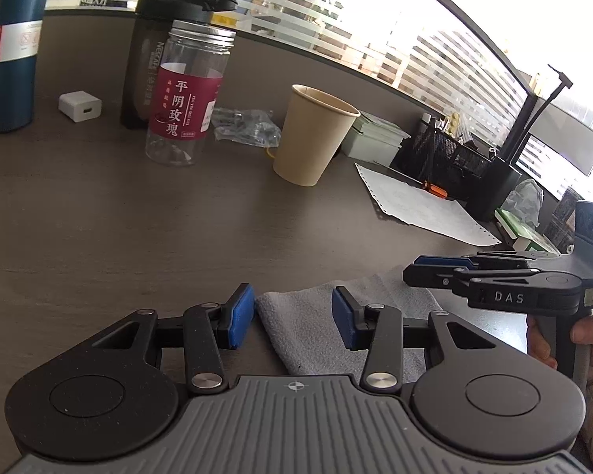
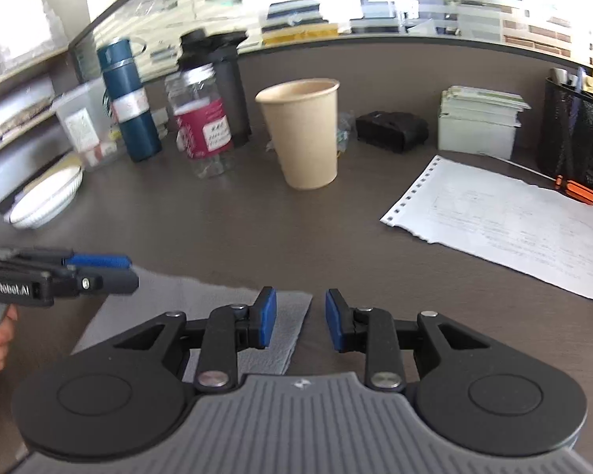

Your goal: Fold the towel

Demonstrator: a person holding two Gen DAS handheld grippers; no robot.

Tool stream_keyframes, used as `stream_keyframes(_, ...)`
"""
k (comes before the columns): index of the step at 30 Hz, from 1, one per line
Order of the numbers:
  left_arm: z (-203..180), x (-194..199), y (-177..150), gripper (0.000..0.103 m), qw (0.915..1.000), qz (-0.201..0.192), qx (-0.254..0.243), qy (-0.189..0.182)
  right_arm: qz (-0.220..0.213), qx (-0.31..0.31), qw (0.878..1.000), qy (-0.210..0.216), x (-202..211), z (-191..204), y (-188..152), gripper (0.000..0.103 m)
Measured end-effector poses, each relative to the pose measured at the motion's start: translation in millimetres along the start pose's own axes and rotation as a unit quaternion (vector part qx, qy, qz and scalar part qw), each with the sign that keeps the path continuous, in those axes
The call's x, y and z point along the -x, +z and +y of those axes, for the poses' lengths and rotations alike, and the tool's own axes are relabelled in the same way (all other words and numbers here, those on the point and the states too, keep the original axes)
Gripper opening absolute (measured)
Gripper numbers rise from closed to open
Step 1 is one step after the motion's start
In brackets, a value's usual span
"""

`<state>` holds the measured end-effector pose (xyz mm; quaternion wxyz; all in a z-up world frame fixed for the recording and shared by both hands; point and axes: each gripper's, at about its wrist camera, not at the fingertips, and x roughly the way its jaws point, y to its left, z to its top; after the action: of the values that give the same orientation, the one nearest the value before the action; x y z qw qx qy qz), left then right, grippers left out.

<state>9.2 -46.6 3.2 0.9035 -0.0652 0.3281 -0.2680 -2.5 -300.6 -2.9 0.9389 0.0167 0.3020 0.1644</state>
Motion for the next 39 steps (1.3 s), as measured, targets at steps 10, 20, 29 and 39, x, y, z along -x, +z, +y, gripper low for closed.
stream_keyframes(10,1.7,-1.3,0.5,0.042,1.0,0.001,0.001,-0.001,-0.002,0.011,1.0,0.006,-2.3,3.9,-0.6,0.026)
stream_keyframes(20,0.7,-1.3,1.2,0.036,1.0,0.004,-0.003,0.007,-0.004,0.019,1.0,0.008,-4.1,5.4,-1.5,0.019)
stream_keyframes(29,-2.1,-5.7,0.4,0.015,0.9999,0.007,-0.011,0.008,-0.006,0.026,1.0,0.011,-5.7,6.8,-2.2,0.006)
stream_keyframes(39,4.2,-5.2,4.1,0.009,1.0,-0.001,0.002,-0.001,-0.011,0.018,1.0,0.013,-6.0,4.3,-0.9,0.005)
